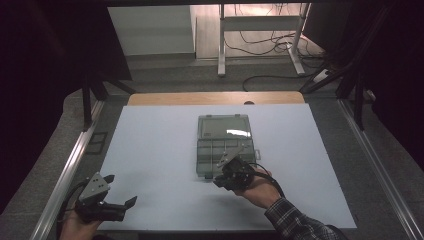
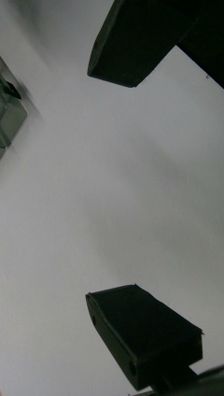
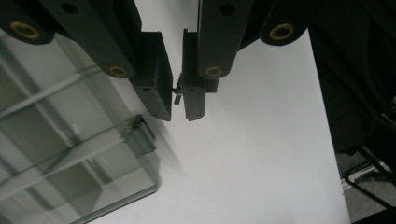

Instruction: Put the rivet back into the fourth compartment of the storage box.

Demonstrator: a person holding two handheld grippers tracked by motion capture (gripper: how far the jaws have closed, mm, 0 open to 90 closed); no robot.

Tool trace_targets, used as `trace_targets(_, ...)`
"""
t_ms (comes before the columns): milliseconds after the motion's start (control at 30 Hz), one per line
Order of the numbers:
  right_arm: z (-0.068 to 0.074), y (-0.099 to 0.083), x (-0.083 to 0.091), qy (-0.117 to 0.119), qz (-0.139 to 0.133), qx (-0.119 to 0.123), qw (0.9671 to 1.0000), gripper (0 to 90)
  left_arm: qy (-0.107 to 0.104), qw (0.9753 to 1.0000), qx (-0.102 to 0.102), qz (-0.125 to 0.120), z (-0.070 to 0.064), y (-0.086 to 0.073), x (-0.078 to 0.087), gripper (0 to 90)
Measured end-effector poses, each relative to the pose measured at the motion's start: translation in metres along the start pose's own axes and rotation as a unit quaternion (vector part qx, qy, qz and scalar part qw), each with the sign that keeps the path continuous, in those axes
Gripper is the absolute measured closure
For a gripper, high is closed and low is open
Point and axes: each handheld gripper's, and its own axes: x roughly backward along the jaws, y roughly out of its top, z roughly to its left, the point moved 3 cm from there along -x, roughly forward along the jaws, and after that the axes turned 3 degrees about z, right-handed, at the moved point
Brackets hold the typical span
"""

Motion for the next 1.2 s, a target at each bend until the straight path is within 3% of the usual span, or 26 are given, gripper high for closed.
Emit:
trace_targets(800, -0.038, -0.004, 0.036, -0.031, -0.057, -0.051, 0.9966, 80.7, 0.0, 1.0, 0.003, -0.005, 0.0, 0.0, 0.001, 0.0)
trace_targets(1200, -0.067, -0.011, 0.05, -0.065, -0.078, -0.09, 0.9908, 80.5, 0.002, 1.0, 0.003, -0.006, 0.0, 0.0, 0.001, 0.0)
